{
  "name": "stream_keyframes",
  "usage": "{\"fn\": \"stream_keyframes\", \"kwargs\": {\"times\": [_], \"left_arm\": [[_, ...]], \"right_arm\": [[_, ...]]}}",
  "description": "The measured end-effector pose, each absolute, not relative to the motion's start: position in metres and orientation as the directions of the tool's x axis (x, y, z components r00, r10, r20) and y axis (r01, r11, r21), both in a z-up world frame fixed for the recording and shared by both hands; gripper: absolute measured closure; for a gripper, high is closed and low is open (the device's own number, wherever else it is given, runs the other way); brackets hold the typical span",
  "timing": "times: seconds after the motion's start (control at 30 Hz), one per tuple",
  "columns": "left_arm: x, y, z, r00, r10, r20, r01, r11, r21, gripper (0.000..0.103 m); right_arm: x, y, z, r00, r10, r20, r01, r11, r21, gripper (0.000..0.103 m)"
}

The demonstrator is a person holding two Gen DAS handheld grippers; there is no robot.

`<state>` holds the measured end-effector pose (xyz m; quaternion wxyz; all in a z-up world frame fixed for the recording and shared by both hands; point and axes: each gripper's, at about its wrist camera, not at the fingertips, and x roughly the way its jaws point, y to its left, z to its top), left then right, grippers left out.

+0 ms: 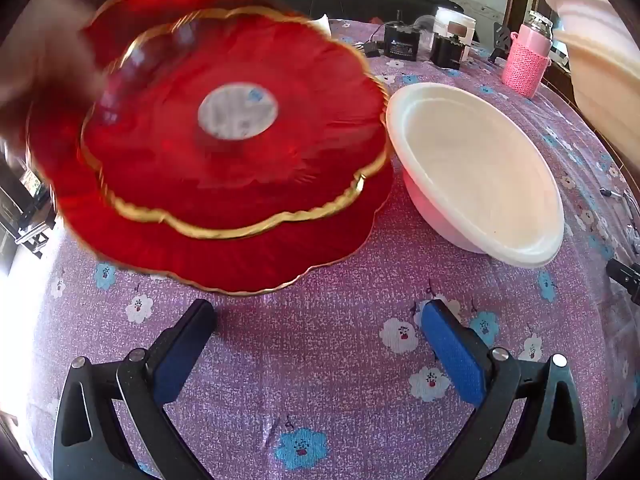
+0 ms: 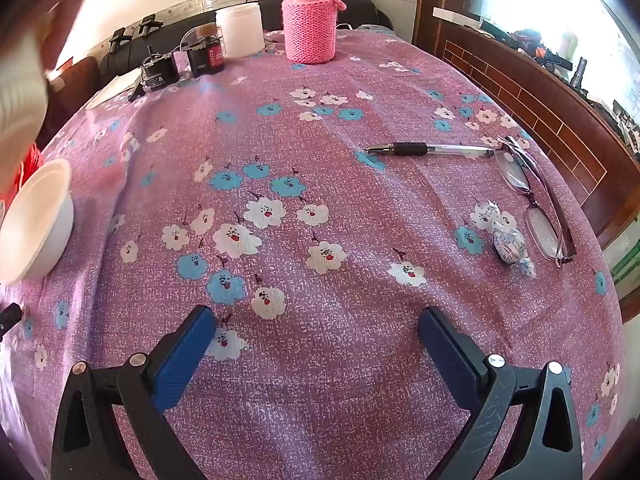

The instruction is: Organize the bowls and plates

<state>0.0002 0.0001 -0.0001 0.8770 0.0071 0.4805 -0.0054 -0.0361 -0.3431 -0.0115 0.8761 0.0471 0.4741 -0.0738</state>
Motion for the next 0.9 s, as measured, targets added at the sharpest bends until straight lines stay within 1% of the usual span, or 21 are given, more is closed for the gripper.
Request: {"fn": "stream_keyframes", "kwargs": {"times": [0.9], "left_arm": [[0.0013,0.0005,0.0009,0.541,0.003,-0.841,0.012,1.0,0.012,0.0]], "right_arm": [[-0.0355,-0.3437,-0.013,0.539,-0.085,-0.838,0.174,0.985,0.012,0.001]]}}
